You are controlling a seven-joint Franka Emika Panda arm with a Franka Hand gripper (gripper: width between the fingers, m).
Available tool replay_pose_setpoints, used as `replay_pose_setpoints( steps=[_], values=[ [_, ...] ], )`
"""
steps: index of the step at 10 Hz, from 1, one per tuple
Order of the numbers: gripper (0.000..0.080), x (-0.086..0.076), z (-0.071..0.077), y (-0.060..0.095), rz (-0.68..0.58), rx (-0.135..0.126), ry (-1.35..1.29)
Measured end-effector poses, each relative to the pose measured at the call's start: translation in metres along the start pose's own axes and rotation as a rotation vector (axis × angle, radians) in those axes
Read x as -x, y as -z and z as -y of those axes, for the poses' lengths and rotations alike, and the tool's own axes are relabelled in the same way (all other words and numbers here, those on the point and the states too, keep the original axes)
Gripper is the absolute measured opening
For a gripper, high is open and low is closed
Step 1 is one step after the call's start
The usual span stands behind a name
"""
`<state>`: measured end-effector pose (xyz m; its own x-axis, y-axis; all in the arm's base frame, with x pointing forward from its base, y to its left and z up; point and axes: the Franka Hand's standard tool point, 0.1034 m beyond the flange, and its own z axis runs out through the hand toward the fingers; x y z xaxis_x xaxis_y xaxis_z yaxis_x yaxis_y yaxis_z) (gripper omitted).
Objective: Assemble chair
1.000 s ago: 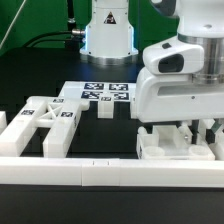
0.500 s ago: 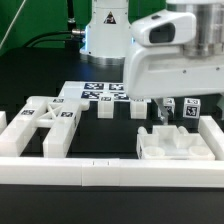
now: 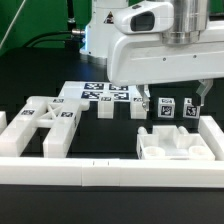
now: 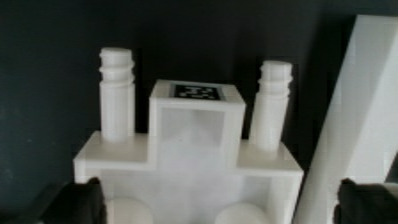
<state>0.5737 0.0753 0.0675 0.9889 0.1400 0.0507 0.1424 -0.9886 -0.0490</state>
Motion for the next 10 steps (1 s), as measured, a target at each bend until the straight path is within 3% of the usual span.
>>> replay_pose_setpoints(
  steps=[1, 5, 6, 10],
  values=[
    [0.0649, 0.002, -0.001, 0.0, -0.002, 0.001, -0.003],
    [0.0649, 0.067, -0.026, -0.012, 0.007, 0.019, -0.046],
    [0.0649, 0.074, -0.028, -0.016, 0.006, 0.022, -0.042],
    [0.0649, 0.076, -0.025, -0.016, 0.068, 0.013, -0.04]
  ],
)
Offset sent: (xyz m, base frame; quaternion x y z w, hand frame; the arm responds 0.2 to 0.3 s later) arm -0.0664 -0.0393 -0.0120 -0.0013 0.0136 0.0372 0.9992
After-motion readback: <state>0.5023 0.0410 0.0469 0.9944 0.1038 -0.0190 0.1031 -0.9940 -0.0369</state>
